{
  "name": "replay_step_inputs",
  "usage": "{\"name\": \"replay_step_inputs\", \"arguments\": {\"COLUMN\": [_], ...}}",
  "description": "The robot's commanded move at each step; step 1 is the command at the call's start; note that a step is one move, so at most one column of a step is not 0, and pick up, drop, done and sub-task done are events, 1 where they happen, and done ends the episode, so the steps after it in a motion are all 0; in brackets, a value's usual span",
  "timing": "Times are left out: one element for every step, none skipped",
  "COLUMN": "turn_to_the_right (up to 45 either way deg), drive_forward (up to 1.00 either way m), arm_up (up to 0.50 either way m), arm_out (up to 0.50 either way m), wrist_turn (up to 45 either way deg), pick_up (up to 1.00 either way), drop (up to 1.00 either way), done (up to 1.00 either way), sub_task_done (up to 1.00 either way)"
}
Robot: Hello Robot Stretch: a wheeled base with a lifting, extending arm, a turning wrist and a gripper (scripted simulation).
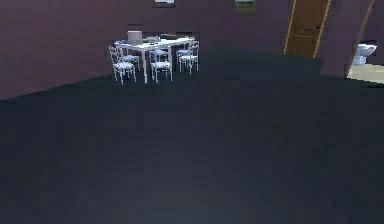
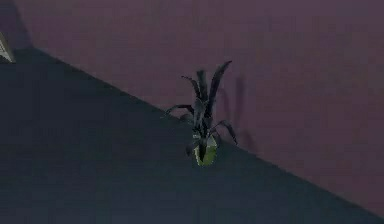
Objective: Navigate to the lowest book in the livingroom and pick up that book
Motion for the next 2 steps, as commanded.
{"name": "replay_step_inputs", "arguments": {"turn_to_the_right": [-18.0, 0.0], "drive_forward": [0.00, 1.00], "arm_up": [0.00, 0.00], "arm_out": [0.00, 0.00], "wrist_turn": [0.0, 0.0], "pick_up": [0.00, 0.00], "drop": [0.00, 0.00], "done": [0.00, 0.00], "sub_task_done": [0.00, 0.00]}}
